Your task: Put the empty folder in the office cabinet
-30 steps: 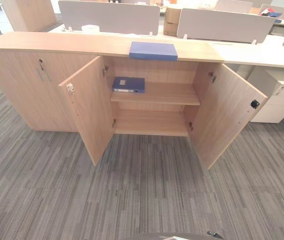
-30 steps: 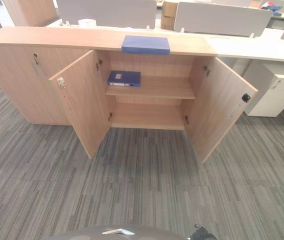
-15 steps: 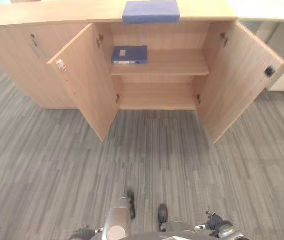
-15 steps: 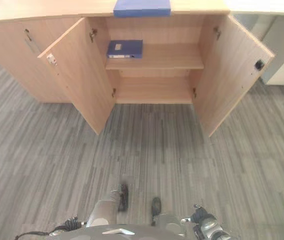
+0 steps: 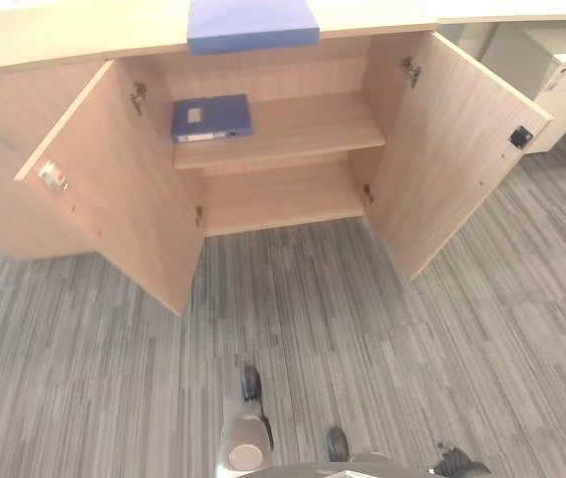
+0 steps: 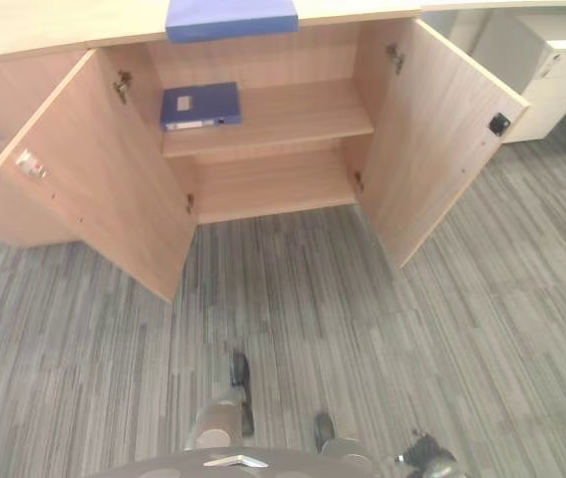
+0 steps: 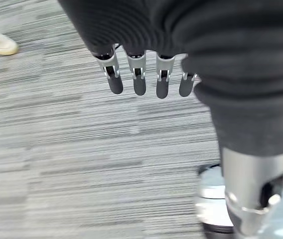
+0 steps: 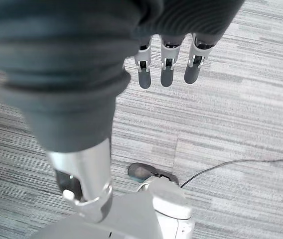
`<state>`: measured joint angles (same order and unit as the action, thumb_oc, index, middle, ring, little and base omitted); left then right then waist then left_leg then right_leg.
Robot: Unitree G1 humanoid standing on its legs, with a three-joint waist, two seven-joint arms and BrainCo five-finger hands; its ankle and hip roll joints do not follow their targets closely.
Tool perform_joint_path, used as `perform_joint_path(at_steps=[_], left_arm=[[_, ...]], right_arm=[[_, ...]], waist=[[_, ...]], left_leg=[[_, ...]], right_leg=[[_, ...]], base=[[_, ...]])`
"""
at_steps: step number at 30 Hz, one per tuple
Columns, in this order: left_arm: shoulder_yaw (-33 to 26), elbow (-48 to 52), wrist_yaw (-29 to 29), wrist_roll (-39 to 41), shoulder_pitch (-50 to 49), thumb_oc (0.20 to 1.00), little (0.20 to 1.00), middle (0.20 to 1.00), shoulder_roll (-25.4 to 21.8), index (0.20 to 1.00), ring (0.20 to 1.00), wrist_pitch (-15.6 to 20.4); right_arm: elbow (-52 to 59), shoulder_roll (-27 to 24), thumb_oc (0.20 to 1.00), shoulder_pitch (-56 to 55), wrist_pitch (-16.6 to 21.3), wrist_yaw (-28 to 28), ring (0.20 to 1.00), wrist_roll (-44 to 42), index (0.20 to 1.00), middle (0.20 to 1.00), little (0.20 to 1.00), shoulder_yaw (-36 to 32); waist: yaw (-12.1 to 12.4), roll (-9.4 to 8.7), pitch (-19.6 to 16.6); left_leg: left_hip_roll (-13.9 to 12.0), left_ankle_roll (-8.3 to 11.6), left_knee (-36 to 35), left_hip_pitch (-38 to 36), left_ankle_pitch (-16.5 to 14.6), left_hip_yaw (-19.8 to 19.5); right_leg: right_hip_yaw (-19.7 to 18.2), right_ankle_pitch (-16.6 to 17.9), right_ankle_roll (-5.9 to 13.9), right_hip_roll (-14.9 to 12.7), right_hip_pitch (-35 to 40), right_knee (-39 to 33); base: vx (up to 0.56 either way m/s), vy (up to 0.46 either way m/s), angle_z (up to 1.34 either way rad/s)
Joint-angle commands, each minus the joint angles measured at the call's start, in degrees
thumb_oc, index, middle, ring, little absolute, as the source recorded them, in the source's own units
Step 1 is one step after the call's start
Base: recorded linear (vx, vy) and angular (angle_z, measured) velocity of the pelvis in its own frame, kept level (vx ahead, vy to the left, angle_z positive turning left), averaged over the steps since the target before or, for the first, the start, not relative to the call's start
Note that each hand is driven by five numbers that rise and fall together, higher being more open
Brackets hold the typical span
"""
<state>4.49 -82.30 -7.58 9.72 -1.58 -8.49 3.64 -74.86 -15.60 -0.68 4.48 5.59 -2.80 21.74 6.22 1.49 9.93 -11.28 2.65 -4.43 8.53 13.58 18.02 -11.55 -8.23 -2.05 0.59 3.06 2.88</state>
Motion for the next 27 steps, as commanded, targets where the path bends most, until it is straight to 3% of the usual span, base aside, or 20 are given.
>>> perform_joint_path(at_steps=[1, 2, 3, 4, 5, 6, 8, 9, 10, 11, 13, 16, 17, 23, 25, 27], left_arm=[[2.03, -1.3, 0.73, -1.12, -2.06, 1.0, 1.0, 1.0, -5.76, 1.0, 1.0, 0.32], [2.29, -0.86, 0.95, -0.56, -1.59, 1.0, 1.0, 1.0, -5.99, 1.0, 1.0, 0.32], [2.29, -0.86, 0.95, -0.56, -1.59, 1.0, 1.0, 1.0, -5.99, 1.0, 1.0, 0.32], [3.24, 0.18, 1.55, 0.62, 0.13, 1.0, 1.0, 1.0, -6.36, 1.0, 1.0, 0.15], [3.75, 0.63, 1.72, 1.31, 0.8, 1.0, 1.0, 1.0, -6.56, 1.0, 1.0, 0.19], [4.27, 1.04, 1.98, 1.9, 1.79, 1.0, 1.0, 1.0, -6.86, 1.0, 1.0, 0.41], [5.11, 1.67, 2.05, 2.39, 3.1, 1.0, 1.0, 1.0, -7.21, 1.0, 1.0, 0.72], [6.23, 2.16, 2.17, 1.94, 4.31, 1.0, 1.0, 1.0, -7.49, 1.0, 1.0, 1.05], [6.22, 2.15, 2.17, 1.94, 4.33, 1.0, 1.0, 1.0, -7.48, 1.0, 1.0, 1.05], [6.48, 2.56, 2.11, 1.82, 4.67, 1.0, 1.0, 1.0, -7.51, 1.0, 1.0, 1.04], [6.82, 3.25, 2.63, 1.48, 5.56, 1.0, 1.0, 1.0, -7.47, 1.0, 1.0, 1.61], [7.3, 3.59, 3.24, 0.78, 6.39, 1.0, 1.0, 1.0, -7.08, 1.0, 1.0, 2.21], [5.59, 2.47, 1.66, 2.01, 9.94, 1.0, 1.0, 1.0, -12.58, 1.0, 1.0, 2.09], [7.11, 7.72, 1.58, 0.49, 4.98, 1.0, 1.0, 1.0, -9.88, 1.0, 1.0, 4.08], [8.04, 8.24, 2.56, 0.25, 5.22, 1.0, 1.0, 1.0, -9.42, 1.0, 1.0, 4.13], [8.37, 8.3, 2.88, 0.09, 5.61, 1.0, 1.0, 1.0, -9.1, 1.0, 1.0, 4.17]], right_arm=[[5.87, 0.62, 1.0, 0.97, 1.07, 0.48, 1.0, 2.8, 1.0, 1.0, 1.0, 1.73], [6.22, 0.7, 1.0, 1.8, 1.22, 0.42, 1.0, 2.91, 1.0, 1.0, 1.0, 2.42], [6.22, 0.7, 1.0, 1.8, 1.22, 0.42, 1.0, 2.91, 1.0, 1.0, 1.0, 2.42], [6.51, 0.82, 1.0, 3.77, 1.1, -0.15, 1.0, 3.91, 1.0, 1.0, 1.0, 3.46], [6.69, 1.03, 1.0, 4.24, 1.13, -0.59, 1.0, 3.88, 1.0, 1.0, 1.0, 3.42], [7.0, 1.18, 1.0, 4.57, 1.18, -1.11, 1.0, 3.27, 1.0, 1.0, 1.0, 2.78], [7.01, 1.12, 1.0, 4.35, 1.17, -1.31, 1.0, 3.05, 1.0, 1.0, 1.0, 2.53], [6.85, 0.92, 1.0, 3.91, 0.98, -1.56, 1.0, 2.99, 1.0, 1.0, 1.0, 2.29], [6.85, 0.91, 1.0, 3.93, 0.97, -1.56, 1.0, 2.99, 1.0, 1.0, 1.0, 2.29], [7.11, 0.68, 1.0, 3.7, 0.9, -1.52, 1.0, 2.79, 1.0, 1.0, 1.0, 1.98], [7.15, 0.61, 1.0, 3.29, 0.78, -1.99, 1.0, 1.91, 1.0, 1.0, 1.0, 1.06], [6.44, 1.03, 1.0, 2.69, 0.6, -2.11, 1.0, 0.64, 1.0, 1.0, 1.0, -0.38], [6.61, 0.14, 1.0, 1.33, 0.41, -0.96, 1.0, -0.65, 1.0, 1.0, 1.0, -1.71], [6.88, -1.29, 1.0, -1.98, 0.65, -0.48, 1.0, -1.37, 1.0, 1.0, 1.0, -5.09], [6.74, -2.38, 1.0, -0.87, 0.84, -0.84, 1.0, 0.07, 1.0, 1.0, 1.0, -3.77], [7.17, -3.0, 1.0, -0.23, 1.16, -1.26, 1.0, 0.0, 1.0, 1.0, 1.0, -3.62]], waist=[[2.51, -5.85, -4.69], [2.37, -6.17, -4.38], [2.37, -6.17, -4.38], [1.55, -5.91, -3.85], [0.93, -5.23, -3.35], [-0.22, -4.58, -3.16], [-2.34, -3.42, -2.75], [-4.58, -2.84, -2.34], [-4.64, -2.74, -2.38], [-5.53, -2.86, -2.27], [-6.99, -3.6, -2.04], [-8.63, -3.75, -2.0], [-11.05, -3.98, -2.97], [-12.21, -3.87, -4.04], [-12.0, -2.4, -4.59], [-12.0, -1.92, -4.68]], left_leg=[[3.0, 0.88, 5.62, 14.59, 4.0, -2.92], [3.75, 0.23, 5.71, 13.73, 2.75, -2.82], [3.75, 0.23, 5.71, 13.73, 2.75, -2.82], [4.92, -1.27, 5.44, 11.39, 0.0, -3.15], [4.99, -1.92, 4.98, 9.38, -1.19, -3.37], [5.48, -2.34, 3.88, 6.56, -2.7, -3.46], [6.33, -2.68, 2.8, 1.95, -4.95, -4.06], [6.78, -2.32, 1.84, -2.87, -7.86, -4.74], [6.66, -2.29, 1.9, -2.75, -7.82, -4.83], [6.81, -1.93, 1.87, -4.51, -9.05, -5.08], [7.14, -1.05, 0.81, -8.2, -10.76, -5.21], [6.9, -0.11, -0.05, -11.29, -12.54, -5.96], [6.83, 0.7, -0.57, -14.87, -14.26, -5.64], [5.8, 2.33, 0.07, -20.55, -18.05, -9.38], [2.63, 4.07, 1.11, -20.12, -16.58, -11.17], [1.63, 4.6, 1.75, -19.24, -15.35, -11.58]], right_leg=[[0.69, 9.92, 10.77, -7.39, 14.61, 7.17], [0.53, 15.08, 12.03, -7.33, 12.14, 11.01], [0.53, 15.08, 12.03, -7.33, 12.14, 11.01], [1.89, 22.42, 12.91, -7.61, 7.49, 18.47], [3.24, 23.11, 12.66, -7.42, 4.3, 22.12], [5.42, 22.53, 11.94, -7.85, 1.29, 23.75], [10.24, 17.68, 10.53, -8.46, -3.25, 22.24], [15.31, 11.15, 9.44, -9.37, -7.38, 16.05], [15.43, 11.32, 9.39, -9.26, -7.34, 15.85], [17.31, 10.94, 9.57, -9.98, -8.43, 11.34], [19.33, 13.41, 10.92, -11.71, -9.56, 1.3], [18.01, 15.95, 12.32, -12.06, -12.1, -3.82], [15.32, 18.24, 13.61, -11.94, -13.67, -6.18], [14.31, 20.38, 13.91, -13.12, -12.96, -3.68], [15.17, 18.48, 12.39, -11.76, -12.52, -1.77], [15.94, 17.84, 11.9, -11.25, -12.24, -1.51]], base=[[0.33, 0.153, -0.43], [0.18, 0.102, -0.24], [0.3, 0.184, -0.11], [0.31, 0.213, 0.08], [0.46, 0.325, 0.08], [0.35, 0.268, 0.24], [0.45, 0.213, 0.38], [0.43, 0.109, 0.25], [0.45, 0.025, 0.13], [0.27, -0.059, 0.47], [0.35, -0.089, 0.51], [0.39, -0.065, 0.08], [0.6, -0.084, 0.15], [0.35, -0.158, 0.21], [0.19, -0.271, 0.34], [0.07, -0.179, 0.24]])
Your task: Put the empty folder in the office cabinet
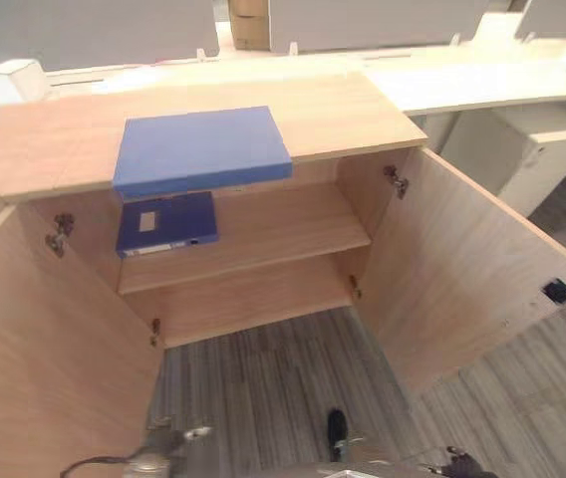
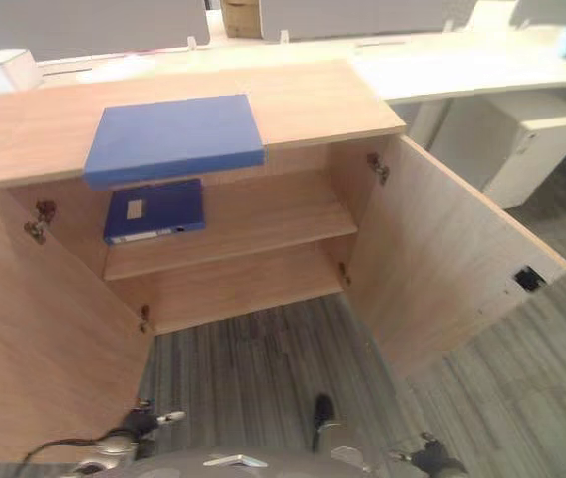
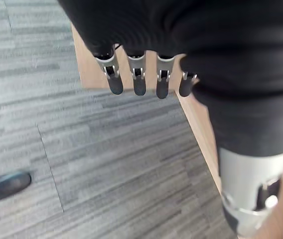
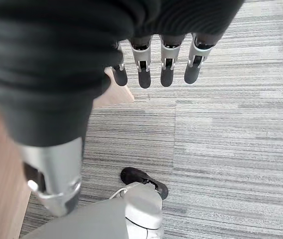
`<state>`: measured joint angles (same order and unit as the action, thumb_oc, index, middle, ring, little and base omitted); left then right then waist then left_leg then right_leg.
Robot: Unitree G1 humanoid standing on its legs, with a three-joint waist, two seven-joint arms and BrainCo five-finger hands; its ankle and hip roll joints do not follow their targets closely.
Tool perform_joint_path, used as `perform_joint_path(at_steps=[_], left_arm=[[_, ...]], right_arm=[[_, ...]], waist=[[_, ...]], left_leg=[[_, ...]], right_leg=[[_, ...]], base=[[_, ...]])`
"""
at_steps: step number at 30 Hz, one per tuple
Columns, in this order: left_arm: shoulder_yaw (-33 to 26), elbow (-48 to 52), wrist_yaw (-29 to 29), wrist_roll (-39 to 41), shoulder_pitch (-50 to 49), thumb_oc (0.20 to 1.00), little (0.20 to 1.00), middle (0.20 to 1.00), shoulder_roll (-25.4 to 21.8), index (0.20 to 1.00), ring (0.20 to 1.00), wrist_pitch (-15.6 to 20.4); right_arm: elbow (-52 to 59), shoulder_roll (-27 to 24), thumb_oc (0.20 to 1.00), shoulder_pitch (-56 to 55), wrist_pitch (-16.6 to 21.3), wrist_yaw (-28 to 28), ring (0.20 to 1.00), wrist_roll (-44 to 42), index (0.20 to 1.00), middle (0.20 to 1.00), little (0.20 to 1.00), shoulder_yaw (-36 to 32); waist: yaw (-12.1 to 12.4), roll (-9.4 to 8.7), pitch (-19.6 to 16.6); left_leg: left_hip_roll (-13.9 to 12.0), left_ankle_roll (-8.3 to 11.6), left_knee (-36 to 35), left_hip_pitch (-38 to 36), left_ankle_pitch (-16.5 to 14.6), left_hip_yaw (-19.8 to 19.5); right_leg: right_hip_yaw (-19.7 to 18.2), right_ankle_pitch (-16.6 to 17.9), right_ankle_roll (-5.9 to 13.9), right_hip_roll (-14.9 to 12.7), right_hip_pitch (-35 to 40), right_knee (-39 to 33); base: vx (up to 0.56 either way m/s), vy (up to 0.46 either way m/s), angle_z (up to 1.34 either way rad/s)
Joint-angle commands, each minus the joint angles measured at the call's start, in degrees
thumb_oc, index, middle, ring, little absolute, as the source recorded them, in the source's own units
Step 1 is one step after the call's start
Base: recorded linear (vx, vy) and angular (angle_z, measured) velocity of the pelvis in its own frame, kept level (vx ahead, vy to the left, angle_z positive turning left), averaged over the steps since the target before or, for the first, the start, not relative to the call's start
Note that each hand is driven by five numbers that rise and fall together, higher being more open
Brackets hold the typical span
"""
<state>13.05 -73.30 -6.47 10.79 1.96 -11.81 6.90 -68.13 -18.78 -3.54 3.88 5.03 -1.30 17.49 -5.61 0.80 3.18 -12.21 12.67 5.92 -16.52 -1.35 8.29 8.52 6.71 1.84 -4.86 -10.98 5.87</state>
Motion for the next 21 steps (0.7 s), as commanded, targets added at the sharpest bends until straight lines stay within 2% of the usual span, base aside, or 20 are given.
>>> perform_joint_path(at_steps=[1, 5, 9, 10, 13, 15, 17, 19, 21], left_arm=[[0.34, -0.54, 2.35, -1.66, 2.31, 1.0, 1.0, 1.0, -5.54, 1.0, 1.0, 1.0], [1.54, 1.6, 5.0, -2.79, 3.49, 1.0, 1.0, 1.0, -4.75, 1.0, 1.0, 1.56], [2.31, 5.61, 8.34, -5.92, 3.35, 1.0, 1.0, 1.0, -4.81, 1.0, 1.0, 2.15], [1.87, 7.08, 9.58, -5.91, 3.15, 1.0, 1.0, 1.0, -5.18, 1.0, 1.0, 2.48], [0.22, 15.22, 12.57, -11.02, -0.28, 1.0, 1.0, 1.0, -7.62, 1.0, 1.0, 2.47], [-0.22, 18.32, 13.74, -13.54, -1.41, 1.0, 1.0, 1.0, -8.84, 1.0, 1.0, 2.58], [-2.67, 23.77, 15.58, -16.9, -3.52, 1.0, 1.0, 1.0, -10.74, 1.0, 1.0, 2.78], [-6.82, 31.6, 18.94, -23.2, -6.43, 1.0, 1.0, 1.0, -14.65, 1.0, 1.0, 2.72], [-9.16, 34.13, 21.18, -26.59, -7.54, 1.0, 1.0, 1.0, -16.99, 1.0, 1.0, 2.51]], right_arm=[[1.15, -0.43, 1.0, 3.21, 2.02, -1.28, 1.0, -2.05, 1.0, 1.0, 1.0, 0.29], [1.86, -1.81, 1.0, 4.48, 2.78, -3.21, 1.0, -3.39, 1.0, 1.0, 1.0, -0.39], [2.65, -2.47, 1.0, 5.14, 3.38, -4.92, 1.0, -2.78, 1.0, 1.0, 1.0, -0.66], [2.71, -2.43, 1.0, 5.03, 3.37, -5.44, 1.0, -2.79, 1.0, 1.0, 1.0, -0.81], [4.53, -2.23, 1.0, 3.6, 3.45, -6.08, 1.0, -2.01, 1.0, 1.0, 1.0, -2.42], [5.34, -2.16, 1.0, 3.05, 3.6, -6.29, 1.0, -1.87, 1.0, 1.0, 1.0, -3.14], [6.45, -1.97, 1.0, 2.28, 3.83, -6.29, 1.0, -1.3, 1.0, 1.0, 1.0, -3.81], [7.52, -1.89, 1.0, 1.26, 3.6, -5.79, 1.0, 0.04, 1.0, 1.0, 1.0, -4.86], [7.97, -1.4, 1.0, 1.39, 3.51, -5.52, 1.0, 0.06, 1.0, 1.0, 1.0, -5.21]], waist=[[-0.23, -0.82, 1.79], [0.08, 0.13, 1.13], [0.86, 0.51, 0.77], [1.01, 0.36, 0.98], [1.82, 0.32, 0.79], [1.96, 0.27, 0.61], [2.18, -0.08, 0.68], [2.75, -0.73, 1.33], [3.08, -1.35, 2.02]], left_leg=[[1.86, -4.87, -8.11, 6.48, 0.76, -2.21], [0.25, -3.83, -7.23, 8.34, 3.44, -0.81], [0.91, -3.51, -9.37, 8.48, 3.28, -1.58], [0.85, -3.44, -8.97, 9.33, 4.2, -2.07], [1.87, -4.48, -10.47, 9.04, 1.5, -0.78], [2.39, -4.74, -10.92, 8.88, 0.92, -0.62], [3.86, -5.58, -10.92, 8.97, -0.32, -0.62], [6.16, -6.82, -10.92, 8.83, -2.04, -0.19], [7.38, -7.64, -10.92, 8.39, -2.74, 0.31]], right_leg=[[-3.26, 2.29, 7.58, -5.28, 2.2, -4.66], [-0.08, 0.38, 6.54, -4.41, 4.62, -6.11], [1.33, -0.3, 6.83, -4.51, 6.02, -6.92], [1.61, -0.06, 6.9, -4.95, 6.39, -7.12], [1.98, 0.42, 7.61, -6.14, 6.42, -7.04], [1.95, 0.99, 8.04, -6.73, 6.27, -7.1], [1.61, 2.48, 8.97, -8.21, 5.38, -6.96], [1.33, 4.42, 10.46, -10.79, 4.13, -6.31], [1.13, 5.11, 11.16, -12.16, 2.7, -4.18]], base=[[0.07, -0.177, 0.73], [0.06, -0.118, 0.6], [0.0, 0.016, 0.44], [-0.06, 0.086, -0.13], [-0.05, 0.121, 0.12], [-0.01, 0.114, 0.0], [-0.05, 0.191, -0.12], [-0.07, 0.258, -0.11], [-0.07, 0.165, -0.07]])
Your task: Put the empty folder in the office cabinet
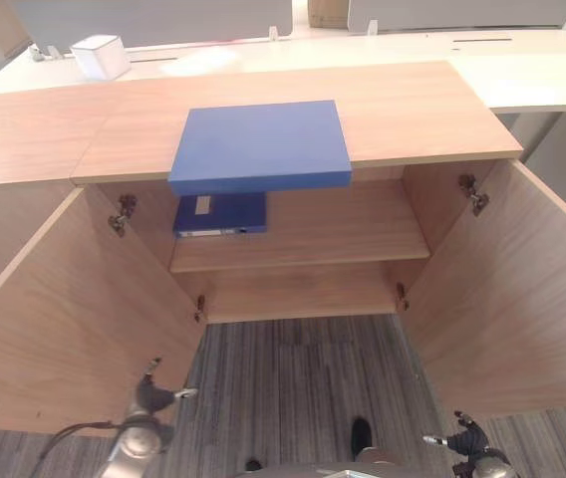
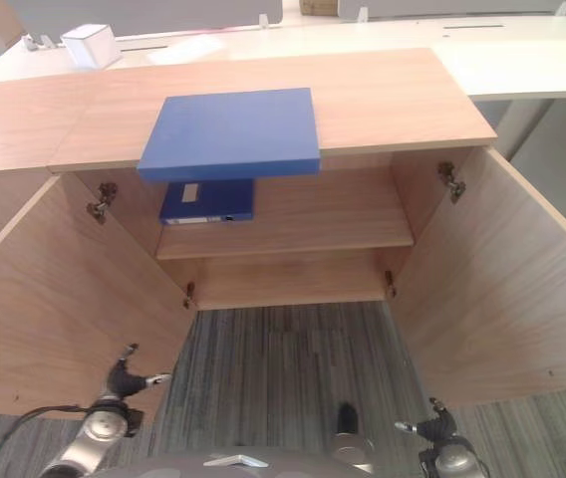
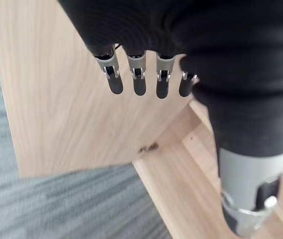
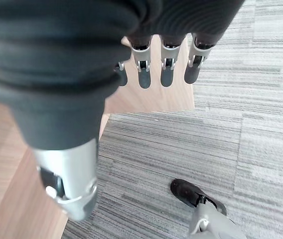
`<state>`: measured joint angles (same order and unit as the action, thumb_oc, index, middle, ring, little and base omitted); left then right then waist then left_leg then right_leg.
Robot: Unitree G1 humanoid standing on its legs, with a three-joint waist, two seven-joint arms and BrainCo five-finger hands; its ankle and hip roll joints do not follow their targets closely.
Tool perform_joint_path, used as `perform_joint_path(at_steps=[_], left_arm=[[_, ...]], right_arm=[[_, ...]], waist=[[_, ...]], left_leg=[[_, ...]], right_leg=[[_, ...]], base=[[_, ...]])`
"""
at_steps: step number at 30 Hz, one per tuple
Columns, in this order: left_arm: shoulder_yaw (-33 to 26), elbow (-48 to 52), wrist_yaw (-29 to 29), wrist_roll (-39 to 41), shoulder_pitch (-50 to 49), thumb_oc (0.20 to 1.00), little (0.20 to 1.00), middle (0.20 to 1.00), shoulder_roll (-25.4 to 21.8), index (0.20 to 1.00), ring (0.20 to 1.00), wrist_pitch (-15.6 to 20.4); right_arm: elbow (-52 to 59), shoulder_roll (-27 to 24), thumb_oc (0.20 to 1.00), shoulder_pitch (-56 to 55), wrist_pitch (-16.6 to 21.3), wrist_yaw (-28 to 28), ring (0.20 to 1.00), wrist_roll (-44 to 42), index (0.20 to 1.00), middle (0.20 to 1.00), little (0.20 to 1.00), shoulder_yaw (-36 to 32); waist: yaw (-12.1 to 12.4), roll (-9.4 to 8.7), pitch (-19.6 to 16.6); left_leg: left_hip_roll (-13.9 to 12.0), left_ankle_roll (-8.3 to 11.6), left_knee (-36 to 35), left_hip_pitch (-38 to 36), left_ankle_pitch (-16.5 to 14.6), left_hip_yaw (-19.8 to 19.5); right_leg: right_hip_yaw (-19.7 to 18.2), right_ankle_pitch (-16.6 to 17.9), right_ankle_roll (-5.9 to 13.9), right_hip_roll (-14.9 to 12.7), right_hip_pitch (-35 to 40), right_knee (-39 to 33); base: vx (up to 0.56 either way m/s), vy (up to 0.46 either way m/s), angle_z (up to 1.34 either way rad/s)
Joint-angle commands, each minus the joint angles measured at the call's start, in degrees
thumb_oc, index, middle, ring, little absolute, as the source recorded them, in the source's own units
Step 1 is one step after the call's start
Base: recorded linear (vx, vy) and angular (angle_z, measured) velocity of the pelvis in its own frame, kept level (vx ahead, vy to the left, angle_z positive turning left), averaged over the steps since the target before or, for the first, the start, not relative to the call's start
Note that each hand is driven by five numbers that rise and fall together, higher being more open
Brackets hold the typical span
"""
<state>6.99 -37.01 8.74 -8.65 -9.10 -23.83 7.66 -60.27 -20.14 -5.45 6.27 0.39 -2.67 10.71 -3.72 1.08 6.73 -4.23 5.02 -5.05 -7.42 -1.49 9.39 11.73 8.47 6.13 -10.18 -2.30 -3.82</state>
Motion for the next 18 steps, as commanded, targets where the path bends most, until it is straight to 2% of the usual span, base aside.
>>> perform_joint_path(at_steps=[1, 4, 5, 7, 14, 18], left_arm=[[-3.95, -0.09, 6.83, -9.15, 2.99, 1.0, 1.0, 1.0, -6.6, 1.0, 1.0, 1.44], [-6.88, 6.76, 8.51, -15.91, 1.29, 1.0, 1.0, 1.0, -11.39, 1.0, 1.0, 0.94], [-6.88, 6.76, 8.51, -15.91, 1.29, 1.0, 1.0, 1.0, -11.39, 1.0, 1.0, 0.94], [-11.05, 12.15, 11.25, -22.82, -0.04, 1.0, 1.0, 1.0, -16.13, 1.0, 1.0, -0.04], [-15.5, 20.45, 13.45, -31.47, -0.3, 1.0, 1.0, 1.0, -21.35, 1.0, 1.0, -1.38], [-13.51, 23.0, 14.57, -34.58, 3.58, 1.0, 1.0, 1.0, -23.35, 1.0, 1.0, -1.66]], right_arm=[[0.37, 0.17, 1.0, 3.22, 1.14, -0.81, 1.0, 1.43, 1.0, 1.0, 1.0, 1.52], [2.14, 0.45, 1.0, 2.14, 1.45, -0.75, 1.0, 2.41, 1.0, 1.0, 1.0, 1.74], [2.14, 0.45, 1.0, 2.14, 1.45, -0.75, 1.0, 2.41, 1.0, 1.0, 1.0, 1.74], [2.18, 0.1, 1.0, 1.4, 1.61, -0.54, 1.0, 2.78, 1.0, 1.0, 1.0, 1.47], [4.46, 0.09, 1.0, 0.03, 1.65, 0.66, 1.0, 3.75, 1.0, 1.0, 1.0, 2.59], [5.04, -0.02, 1.0, -0.14, 1.74, 0.67, 1.0, 3.75, 1.0, 1.0, 1.0, 3.39]], waist=[[1.38, -1.92, -1.17], [1.58, -2.55, -1.24], [1.58, -2.55, -1.24], [1.61, -2.93, -2.49], [0.8, -2.9, -3.6], [-0.35, -2.36, -4.04]], left_leg=[[-0.23, -0.29, 0.05, -0.85, -2.91, -0.68], [0.3, -0.64, 0.05, -1.99, -3.9, -0.38], [0.3, -0.64, 0.05, -1.99, -3.9, -0.38], [0.21, -0.4, 0.05, -3.21, -4.56, 0.19], [-1.05, 0.53, 0.05, -4.75, -5.05, 0.86], [-2.1, 1.23, 0.05, -5.38, -4.96, 1.52]], right_leg=[[-2.31, 4.0, 7.19, -7.33, -6.36, 6.26], [-2.15, 4.51, 7.49, -7.98, -5.72, 6.26], [-2.15, 4.51, 7.49, -7.98, -5.72, 6.26], [-1.57, 4.5, 7.12, -7.78, -4.43, 3.82], [-2.03, 4.43, 6.79, -6.5, -3.23, 2.01], [-2.87, 4.17, 6.47, -5.37, -3.09, 1.25]], base=[[-0.06, 0.108, -0.04], [0.01, 0.038, -0.16], [0.07, -0.012, -0.01], [0.08, -0.028, 0.05], [0.05, -0.043, -0.14], [0.04, -0.053, -0.08]])
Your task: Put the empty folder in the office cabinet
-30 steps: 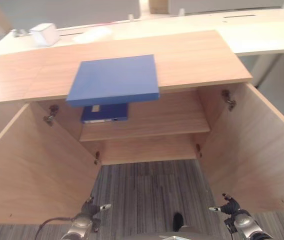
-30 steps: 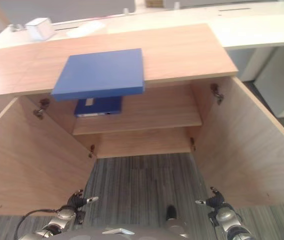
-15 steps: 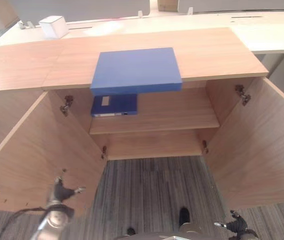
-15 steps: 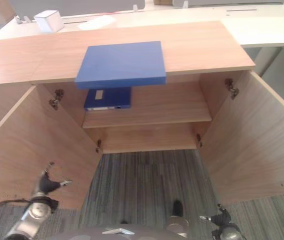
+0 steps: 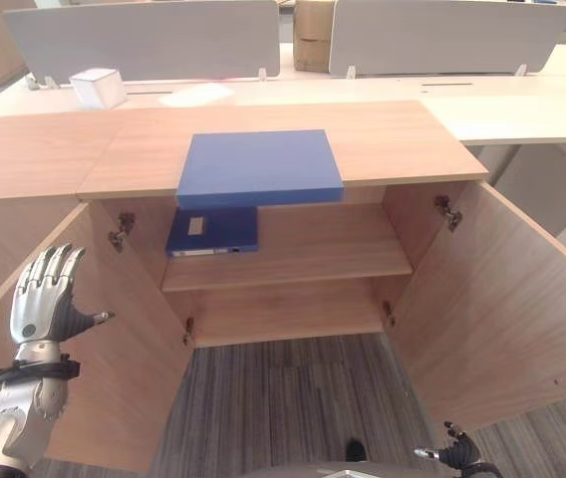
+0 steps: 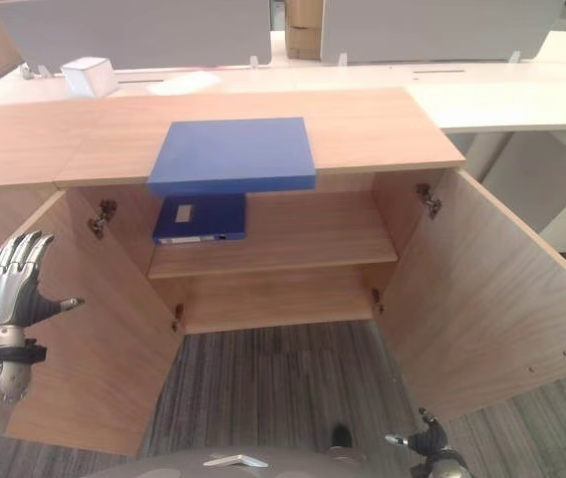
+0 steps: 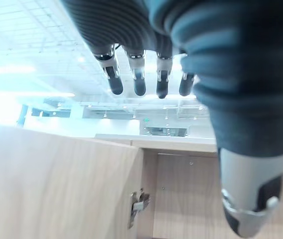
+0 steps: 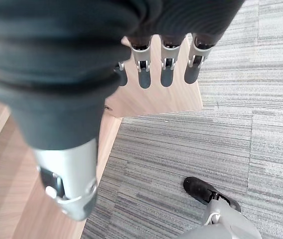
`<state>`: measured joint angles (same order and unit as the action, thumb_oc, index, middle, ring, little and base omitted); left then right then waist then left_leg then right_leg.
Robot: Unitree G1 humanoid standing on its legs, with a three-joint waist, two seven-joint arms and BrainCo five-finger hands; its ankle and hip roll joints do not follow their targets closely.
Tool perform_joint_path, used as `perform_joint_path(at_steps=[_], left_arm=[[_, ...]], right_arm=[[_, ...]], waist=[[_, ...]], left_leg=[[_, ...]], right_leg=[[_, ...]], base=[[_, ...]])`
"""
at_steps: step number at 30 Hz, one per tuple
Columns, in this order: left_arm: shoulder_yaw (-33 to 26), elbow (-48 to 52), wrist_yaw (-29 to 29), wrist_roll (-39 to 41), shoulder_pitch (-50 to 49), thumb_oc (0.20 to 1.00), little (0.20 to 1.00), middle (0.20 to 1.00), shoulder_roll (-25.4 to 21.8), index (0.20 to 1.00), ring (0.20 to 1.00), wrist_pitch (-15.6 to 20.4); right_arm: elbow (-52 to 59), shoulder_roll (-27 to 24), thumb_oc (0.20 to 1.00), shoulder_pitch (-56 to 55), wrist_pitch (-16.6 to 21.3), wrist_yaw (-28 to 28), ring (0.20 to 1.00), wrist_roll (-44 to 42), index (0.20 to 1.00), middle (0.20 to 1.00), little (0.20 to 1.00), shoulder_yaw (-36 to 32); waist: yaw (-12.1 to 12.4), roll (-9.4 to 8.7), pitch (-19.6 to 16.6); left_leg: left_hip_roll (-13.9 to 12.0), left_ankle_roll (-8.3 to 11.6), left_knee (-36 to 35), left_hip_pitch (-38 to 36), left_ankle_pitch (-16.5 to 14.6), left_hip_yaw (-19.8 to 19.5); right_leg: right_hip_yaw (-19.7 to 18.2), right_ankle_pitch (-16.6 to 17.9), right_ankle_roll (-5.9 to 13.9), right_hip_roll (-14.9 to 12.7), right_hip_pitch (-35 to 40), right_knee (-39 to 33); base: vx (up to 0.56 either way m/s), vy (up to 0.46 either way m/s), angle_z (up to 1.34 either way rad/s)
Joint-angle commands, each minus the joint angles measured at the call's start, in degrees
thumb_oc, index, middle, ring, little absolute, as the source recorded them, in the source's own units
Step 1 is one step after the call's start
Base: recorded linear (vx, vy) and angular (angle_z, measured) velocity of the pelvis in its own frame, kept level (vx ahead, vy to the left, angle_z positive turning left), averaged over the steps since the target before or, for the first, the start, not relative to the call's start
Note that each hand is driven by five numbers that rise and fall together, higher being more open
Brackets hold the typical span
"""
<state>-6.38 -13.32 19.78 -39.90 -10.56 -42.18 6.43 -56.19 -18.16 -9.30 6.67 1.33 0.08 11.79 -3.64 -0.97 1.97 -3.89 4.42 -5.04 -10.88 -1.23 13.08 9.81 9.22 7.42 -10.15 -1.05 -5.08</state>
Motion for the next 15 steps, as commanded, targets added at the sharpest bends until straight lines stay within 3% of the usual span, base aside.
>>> perform_joint_path(at_steps=[1, 5, 15], left_arm=[[0.56, -0.41, 3.57, -3.7, 5.9, 1.0, 1.0, 1.0, -5.2, 1.0, 1.0, -0.41], [3.36, -0.69, 4.42, -4.86, 9.52, 1.0, 1.0, 1.0, -5.96, 1.0, 1.0, -0.54], [17.9, -8.43, 6.38, -7.68, 23.45, 1.0, 1.0, 1.0, -4.99, 1.0, 1.0, -2.16]], right_arm=[[0.91, -2.05, 1.0, 3.81, 1.44, -0.47, 1.0, 0.91, 1.0, 1.0, 1.0, 2.25], [0.62, -2.14, 1.0, 4.23, 1.59, -0.84, 1.0, 0.41, 1.0, 1.0, 1.0, 2.61], [0.84, -2.84, 1.0, 4.24, 2.67, -2.55, 1.0, -0.72, 1.0, 1.0, 1.0, 4.07]], waist=[[-0.62, -0.12, 0.61], [-1.78, 0.42, 0.19], [-5.83, 2.17, -0.9]], left_leg=[[-2.61, 1.97, 0.04, -1.97, -5.16, -1.98], [-3.27, 2.46, 0.04, -2.2, -4.94, -1.25], [-4.55, 3.32, 0.04, -3.55, -4.91, 1.56]], right_leg=[[-1.11, 3.38, 5.14, -5.12, -4.32, 2.35], [-1.82, 3.23, 5.02, -4.33, -4.4, 1.9], [-4.93, 2.63, 4.55, -1.94, -4.7, 1.59]], base=[[0.04, -0.051, -0.09], [0.04, -0.032, -0.13], [0.04, -0.021, -0.16]])
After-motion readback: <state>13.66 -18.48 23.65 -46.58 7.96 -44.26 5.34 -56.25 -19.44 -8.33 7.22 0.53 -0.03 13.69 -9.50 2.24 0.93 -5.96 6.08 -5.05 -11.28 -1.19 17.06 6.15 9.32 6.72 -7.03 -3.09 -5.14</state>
